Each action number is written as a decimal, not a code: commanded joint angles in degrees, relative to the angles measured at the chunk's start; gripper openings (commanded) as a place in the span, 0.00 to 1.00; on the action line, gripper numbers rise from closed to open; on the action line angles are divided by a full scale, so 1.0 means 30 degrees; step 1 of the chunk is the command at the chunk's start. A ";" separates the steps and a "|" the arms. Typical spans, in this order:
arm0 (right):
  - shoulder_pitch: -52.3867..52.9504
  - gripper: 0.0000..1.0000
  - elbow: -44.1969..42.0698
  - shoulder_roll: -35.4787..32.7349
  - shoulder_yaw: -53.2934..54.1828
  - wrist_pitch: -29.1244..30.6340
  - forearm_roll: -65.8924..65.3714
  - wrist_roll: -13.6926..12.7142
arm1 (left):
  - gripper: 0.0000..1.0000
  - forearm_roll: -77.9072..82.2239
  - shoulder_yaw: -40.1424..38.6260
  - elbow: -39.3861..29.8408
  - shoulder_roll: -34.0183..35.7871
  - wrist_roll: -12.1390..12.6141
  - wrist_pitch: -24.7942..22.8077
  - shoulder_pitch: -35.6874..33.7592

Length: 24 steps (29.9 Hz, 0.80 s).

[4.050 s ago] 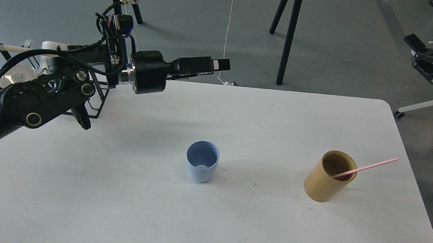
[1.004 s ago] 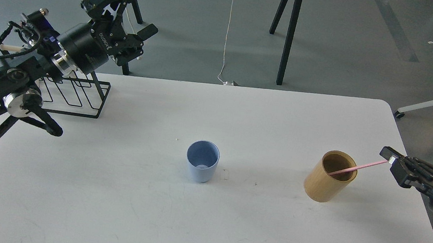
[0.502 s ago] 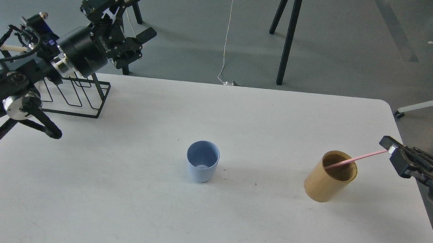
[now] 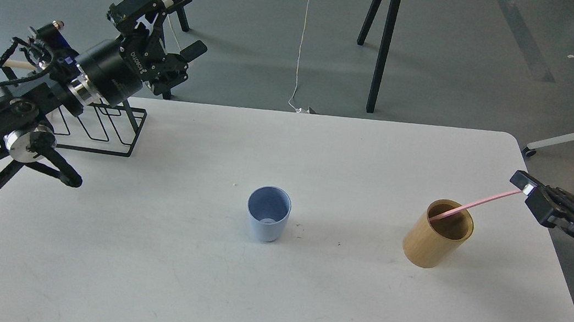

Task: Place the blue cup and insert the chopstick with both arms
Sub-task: 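Grasp the pink straw and pull it up out of the tan cup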

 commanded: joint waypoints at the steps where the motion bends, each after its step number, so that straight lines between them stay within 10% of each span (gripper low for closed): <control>1: 0.0032 0.00 0.0341 -0.0600 0.0365 0.0027 0.0328 -0.0001 | 0.99 -0.0001 -0.0001 0.0034 -0.0022 0.0001 0.0000 0.0080; 24: 0.1258 0.00 0.2481 -0.2272 0.5260 0.4389 0.2527 -0.0001 | 0.99 -0.0001 -0.0030 0.0064 0.0446 0.0001 0.0000 0.0637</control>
